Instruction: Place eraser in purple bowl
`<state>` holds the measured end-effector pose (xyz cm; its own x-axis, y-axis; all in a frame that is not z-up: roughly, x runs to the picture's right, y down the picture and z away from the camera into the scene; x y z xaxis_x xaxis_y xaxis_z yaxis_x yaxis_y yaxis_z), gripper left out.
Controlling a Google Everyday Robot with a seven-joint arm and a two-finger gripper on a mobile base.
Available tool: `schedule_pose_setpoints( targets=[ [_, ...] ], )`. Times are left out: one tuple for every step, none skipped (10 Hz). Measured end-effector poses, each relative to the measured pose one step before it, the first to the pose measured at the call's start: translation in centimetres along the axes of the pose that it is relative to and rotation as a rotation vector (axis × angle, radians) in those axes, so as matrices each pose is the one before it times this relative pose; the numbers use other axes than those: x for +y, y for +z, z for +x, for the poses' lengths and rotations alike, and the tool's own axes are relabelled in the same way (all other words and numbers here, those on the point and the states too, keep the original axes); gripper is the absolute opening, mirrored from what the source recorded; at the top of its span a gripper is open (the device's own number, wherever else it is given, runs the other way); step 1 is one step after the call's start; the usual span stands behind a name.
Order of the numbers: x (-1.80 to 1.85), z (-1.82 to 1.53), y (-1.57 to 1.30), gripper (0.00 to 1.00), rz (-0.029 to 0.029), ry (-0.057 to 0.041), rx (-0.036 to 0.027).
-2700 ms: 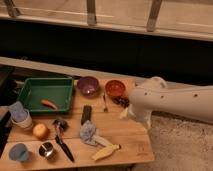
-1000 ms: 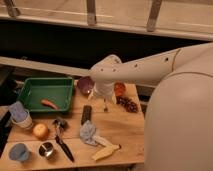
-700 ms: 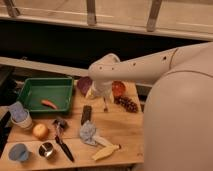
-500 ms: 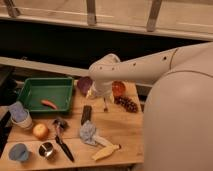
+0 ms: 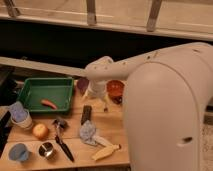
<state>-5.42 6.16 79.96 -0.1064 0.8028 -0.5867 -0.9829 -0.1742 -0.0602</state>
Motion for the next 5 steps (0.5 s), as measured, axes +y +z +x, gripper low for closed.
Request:
schedule_pose_setpoints(
  targets=[
    [1.213,-0.517,0.921,0.80,-0.00967,-0.01594,0.01877],
    [0.809,-0.360,0.519,0.80,-0.01149,-0.00977,0.01216],
    [1.239,-0.298,0.782,0.80,-0.02549,-0.02530,0.02046],
    [0.538,-0.147,0.351,0.80,-0.01418,-0.01465,0.00853],
    [0.011,-0.026,0.012,0.80,-0.00166,-0.00127,0.00122]
  ],
)
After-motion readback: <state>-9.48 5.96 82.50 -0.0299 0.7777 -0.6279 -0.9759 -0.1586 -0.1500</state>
